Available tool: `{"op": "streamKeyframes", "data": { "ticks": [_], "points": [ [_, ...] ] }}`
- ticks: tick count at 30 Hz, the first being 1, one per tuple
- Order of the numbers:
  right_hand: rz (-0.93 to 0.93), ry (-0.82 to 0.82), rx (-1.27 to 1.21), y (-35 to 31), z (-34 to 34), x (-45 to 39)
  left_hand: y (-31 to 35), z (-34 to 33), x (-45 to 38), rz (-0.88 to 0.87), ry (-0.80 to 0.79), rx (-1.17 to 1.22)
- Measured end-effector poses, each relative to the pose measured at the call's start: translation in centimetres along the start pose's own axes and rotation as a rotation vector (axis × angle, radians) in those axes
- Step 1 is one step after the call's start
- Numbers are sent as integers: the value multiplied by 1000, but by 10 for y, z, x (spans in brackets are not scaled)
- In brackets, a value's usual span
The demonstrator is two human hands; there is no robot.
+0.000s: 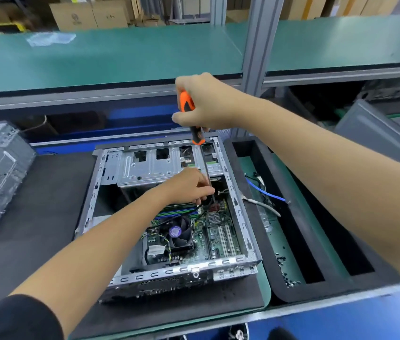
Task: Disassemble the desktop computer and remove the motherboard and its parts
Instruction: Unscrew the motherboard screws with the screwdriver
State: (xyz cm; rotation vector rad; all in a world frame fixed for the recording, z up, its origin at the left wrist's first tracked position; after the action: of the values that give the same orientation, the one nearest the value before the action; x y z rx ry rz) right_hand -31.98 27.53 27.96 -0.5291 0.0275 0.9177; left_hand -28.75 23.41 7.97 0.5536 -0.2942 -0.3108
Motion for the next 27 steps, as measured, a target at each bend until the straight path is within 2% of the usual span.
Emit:
{"op": "streamKeyframes", "data": {
  "ticks": [10,15,27],
  "points": [
    [-106,6,16,37,-9,28,7,-4,-16,-26,119,10],
    [-118,36,21,46,-5,32,15,-7,-25,-65,140,-87],
    [-130,37,-2,49,0,36,17,-6,-28,-98,139,-75]
  ]
}}
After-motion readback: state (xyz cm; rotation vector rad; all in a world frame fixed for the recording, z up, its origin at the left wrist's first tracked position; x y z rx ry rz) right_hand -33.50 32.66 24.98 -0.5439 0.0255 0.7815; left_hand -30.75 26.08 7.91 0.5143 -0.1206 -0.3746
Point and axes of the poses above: each hand's wrist, its own x-axis away from the middle knuckle, its own z-axis out of the back of the hand, y = z × x, the point moved 7 cm from there along -x, towards the middle knuckle, and after that the axes turned 8 degrees about -x, right-handed, at the moved point
